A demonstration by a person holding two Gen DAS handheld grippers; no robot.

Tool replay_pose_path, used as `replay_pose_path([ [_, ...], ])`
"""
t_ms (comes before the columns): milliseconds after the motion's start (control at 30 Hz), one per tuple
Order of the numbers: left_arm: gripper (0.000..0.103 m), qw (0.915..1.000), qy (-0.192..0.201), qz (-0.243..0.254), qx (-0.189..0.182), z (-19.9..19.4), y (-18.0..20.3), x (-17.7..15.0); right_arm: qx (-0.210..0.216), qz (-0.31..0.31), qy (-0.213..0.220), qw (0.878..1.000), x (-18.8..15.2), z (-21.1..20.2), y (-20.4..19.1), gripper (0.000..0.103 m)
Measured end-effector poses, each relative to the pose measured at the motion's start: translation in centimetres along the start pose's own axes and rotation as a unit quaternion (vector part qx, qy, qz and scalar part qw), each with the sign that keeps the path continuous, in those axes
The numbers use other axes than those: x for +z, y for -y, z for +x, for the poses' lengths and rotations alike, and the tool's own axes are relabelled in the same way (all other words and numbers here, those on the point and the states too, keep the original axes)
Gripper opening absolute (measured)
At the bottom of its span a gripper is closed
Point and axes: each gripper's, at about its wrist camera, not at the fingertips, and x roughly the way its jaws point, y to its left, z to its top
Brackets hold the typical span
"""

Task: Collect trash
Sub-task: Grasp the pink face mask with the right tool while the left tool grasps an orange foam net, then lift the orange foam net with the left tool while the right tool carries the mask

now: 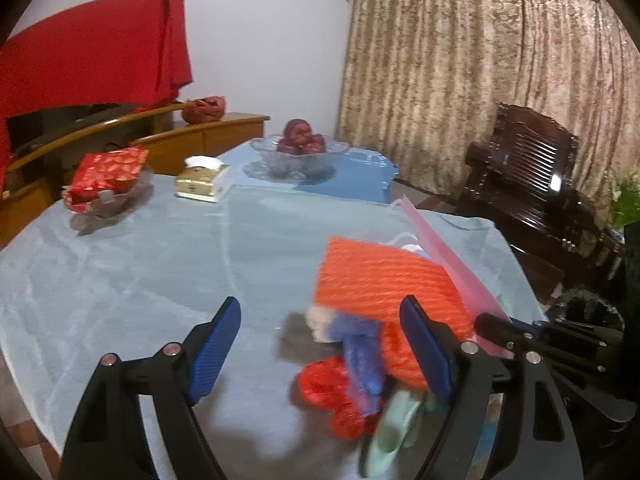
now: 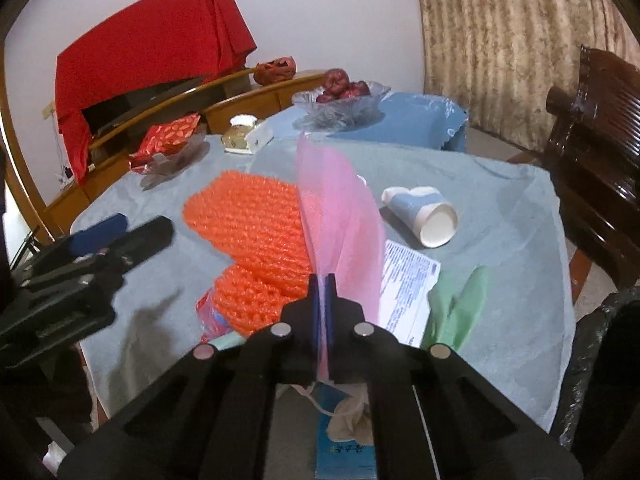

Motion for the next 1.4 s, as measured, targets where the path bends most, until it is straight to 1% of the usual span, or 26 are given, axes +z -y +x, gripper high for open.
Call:
replay_pose_path([
  [100,0.080,0.9999,-0.004,0.004,-0.014,0.9,0.8,0.4,-0.006,0.007,0.008,1.000,0.0,-0.6,0.8,0.002],
  [267,0.080,0.9986,-0.038,0.003,-0.038,3.4,2.0,0.3,-0.020,0.008,0.017,1.000,0.2,-1.2,1.8,0.002],
  [433,0.084,0.9970,-0.055,-0.002,-0.055,4.8,2.7,0.1,-0.026,0.015,0.021,0.999,0.1,-1.4,3.1,0.002],
  [467,0.084,0.9968,-0.055,-0.005,-0.059,4.8,2.8,0.1,-0.027,0.016,0.021,0.999,0.0,-1.5,3.2,0.002],
  [533,0.089,0.9967,-0.044,-0.001,-0.068,4.2,3.0,0.2,-0.029,0.017,0.023,0.999,0.0,-1.7,3.5,0.002],
  [633,0.094,0.9965,-0.041,0.008,-0.073,4.2,3.5,0.3,-0.032,0.015,0.025,0.999,0.1,-1.7,3.8,0.002],
  [733,0.094,0.9959,-0.060,0.000,-0.067,5.6,3.4,0.1,-0.032,0.017,0.022,0.999,0.0,-1.6,3.9,0.002],
  [800,0.094,0.9950,-0.070,-0.010,-0.070,6.3,3.2,-0.1,-0.033,0.016,0.018,0.999,-0.1,-1.5,4.0,0.002],
  [900,0.093,0.9945,-0.075,-0.008,-0.073,6.9,3.3,-0.4,-0.034,0.015,0.015,0.999,-0.2,-1.3,4.1,0.002],
  [933,0.089,0.9942,-0.076,-0.007,-0.076,7.0,3.4,-0.5,-0.034,0.015,0.015,0.999,-0.2,-1.3,4.2,0.002],
  [967,0.083,0.9935,-0.078,-0.005,-0.083,7.2,3.4,-0.5,-0.035,0.015,0.014,0.999,-0.2,-1.3,4.2,0.002],
  [1033,0.054,0.9915,-0.085,-0.005,-0.099,7.5,3.6,-0.4,-0.035,0.015,0.013,0.999,-0.3,-1.2,4.2,0.002],
  [1067,0.047,0.9899,-0.084,-0.007,-0.113,7.6,3.6,-0.4,-0.035,0.015,0.012,0.999,-0.3,-1.2,4.3,0.002],
  [1100,0.042,0.9898,-0.081,-0.006,-0.116,7.5,3.7,-0.4,-0.035,0.015,0.012,0.999,-0.3,-1.2,4.2,0.002],
  [1233,0.032,0.9915,-0.061,-0.002,-0.115,6.7,4.0,-0.1,-0.036,0.009,0.011,0.999,-0.3,-1.3,4.1,0.002],
  [1367,0.028,0.9932,-0.035,0.000,-0.111,5.3,3.8,0.9,-0.037,0.008,0.019,0.999,-0.1,-1.9,3.9,0.002],
  [1400,0.025,0.9935,-0.026,0.002,-0.111,4.7,3.7,1.2,-0.036,0.008,0.022,0.999,0.0,-2.1,3.9,0.002],
])
